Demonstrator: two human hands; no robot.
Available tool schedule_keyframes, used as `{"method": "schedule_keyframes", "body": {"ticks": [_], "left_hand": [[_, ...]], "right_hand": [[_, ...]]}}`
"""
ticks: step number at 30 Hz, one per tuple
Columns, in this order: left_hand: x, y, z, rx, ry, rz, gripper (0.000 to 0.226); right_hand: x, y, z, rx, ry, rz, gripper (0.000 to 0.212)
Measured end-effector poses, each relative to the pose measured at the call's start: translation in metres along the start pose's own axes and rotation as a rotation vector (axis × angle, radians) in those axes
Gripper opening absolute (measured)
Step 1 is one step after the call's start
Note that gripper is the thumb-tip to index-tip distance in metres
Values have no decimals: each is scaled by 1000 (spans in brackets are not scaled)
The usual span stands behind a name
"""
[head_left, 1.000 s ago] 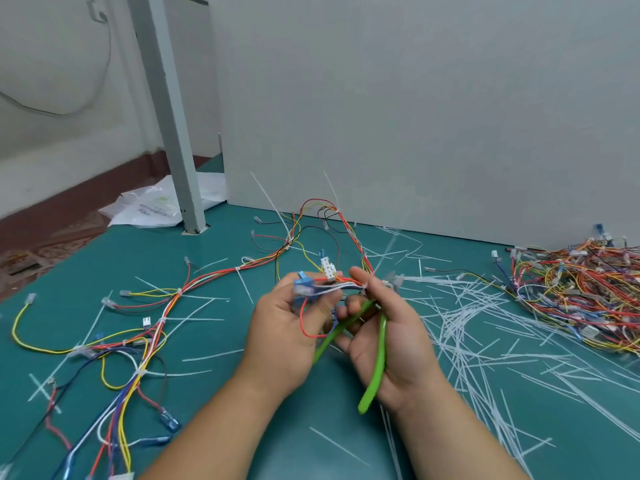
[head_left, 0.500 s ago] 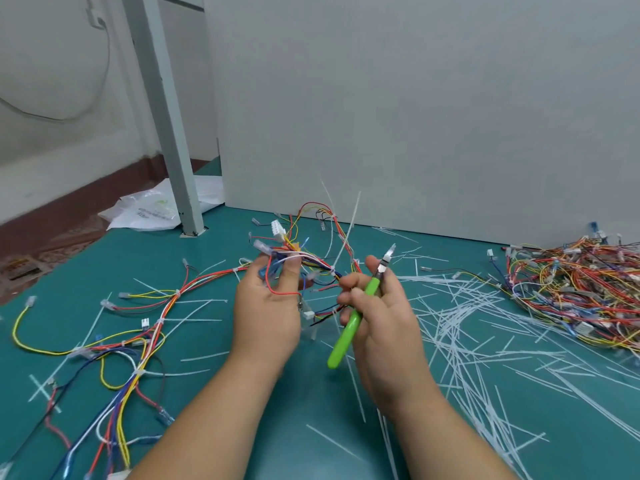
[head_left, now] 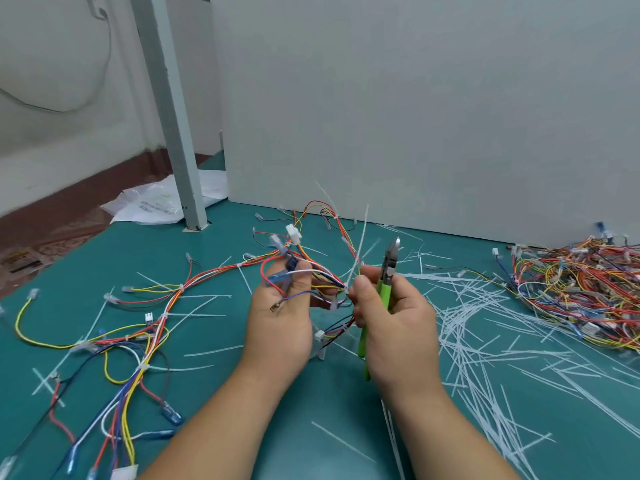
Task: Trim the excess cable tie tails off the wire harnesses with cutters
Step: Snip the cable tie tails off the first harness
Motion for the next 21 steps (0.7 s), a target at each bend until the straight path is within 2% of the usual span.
{"method": "schedule_keyframes", "body": {"ticks": [4,8,11,14,17,19,21], "left_hand": [[5,-4,-2,58,160,-29,26],[7,-4,-1,-1,186,-102,31],[6,-2,-1,2,146,-71,30],[0,1,-8,19,148,-44,24],[-6,1,-14,84,112,66,45],[-8,-1,-15,197,94,254,37],[-5,-3,-15,292,180,438,28]], "right_hand": [[0,-6,4,72,27,-55,13],[2,-4,3,145,164,-2,13],[3,-7,6,261,170,147,28],[2,-6,9,349,157,361,27],[1,-3,12,394,168,595,20],[0,-1,14,403,185,696,17],[-1,-1,14,407,194,712,16]]}}
Point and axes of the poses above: each hand's wrist, its own z-axis towards the middle knuckle, its own x-axis out of the palm, y = z × x, the point moved 2 cm from there along z, towards the middle knuckle, and after that the axes turned 9 degrees about x, right-handed, at the moved point
